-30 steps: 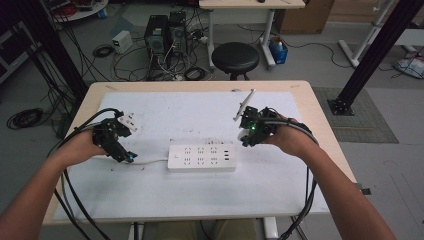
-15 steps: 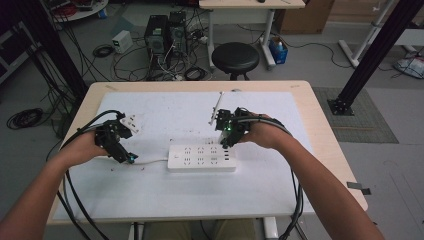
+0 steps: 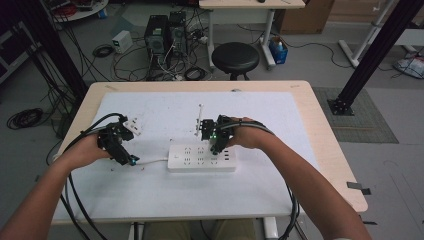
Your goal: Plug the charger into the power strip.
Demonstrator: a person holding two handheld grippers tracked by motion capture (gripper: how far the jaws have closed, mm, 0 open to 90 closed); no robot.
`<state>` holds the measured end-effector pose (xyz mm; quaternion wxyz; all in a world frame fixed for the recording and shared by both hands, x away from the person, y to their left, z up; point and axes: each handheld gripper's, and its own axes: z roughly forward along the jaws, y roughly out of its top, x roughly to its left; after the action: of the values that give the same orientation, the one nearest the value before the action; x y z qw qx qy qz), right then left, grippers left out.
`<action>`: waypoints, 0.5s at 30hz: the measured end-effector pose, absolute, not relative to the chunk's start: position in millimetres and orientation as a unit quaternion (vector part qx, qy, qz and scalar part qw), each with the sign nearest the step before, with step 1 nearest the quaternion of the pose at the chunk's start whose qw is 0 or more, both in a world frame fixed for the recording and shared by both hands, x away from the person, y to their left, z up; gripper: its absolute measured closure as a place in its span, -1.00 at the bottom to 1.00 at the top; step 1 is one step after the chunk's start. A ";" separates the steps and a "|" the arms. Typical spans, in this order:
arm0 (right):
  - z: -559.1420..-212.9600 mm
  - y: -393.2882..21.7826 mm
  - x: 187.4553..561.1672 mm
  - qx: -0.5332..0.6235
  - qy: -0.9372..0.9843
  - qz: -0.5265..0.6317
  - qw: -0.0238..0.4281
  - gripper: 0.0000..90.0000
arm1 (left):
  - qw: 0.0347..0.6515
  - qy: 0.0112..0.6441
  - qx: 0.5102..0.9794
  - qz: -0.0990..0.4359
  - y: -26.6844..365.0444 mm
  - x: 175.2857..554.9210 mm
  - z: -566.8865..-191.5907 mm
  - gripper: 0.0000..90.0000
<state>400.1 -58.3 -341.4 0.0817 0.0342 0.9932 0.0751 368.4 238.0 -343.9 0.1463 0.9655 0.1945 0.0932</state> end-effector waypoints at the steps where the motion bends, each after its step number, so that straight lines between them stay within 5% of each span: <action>1: -343.7 -56.9 400.3 0.035 0.994 0.070 0.080 0.37 | 0.146 0.192 0.966 0.093 237.3 368.5 -344.2 -0.57; 15: -354.4 -44.5 407.0 0.015 0.997 0.044 0.068 0.38 | 0.148 0.196 0.966 0.086 238.5 371.6 -347.3 -0.57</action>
<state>407.0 -44.5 -354.4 0.0678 0.0151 0.9966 0.0444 371.6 238.5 -347.3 0.1481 0.9655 0.1961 0.0862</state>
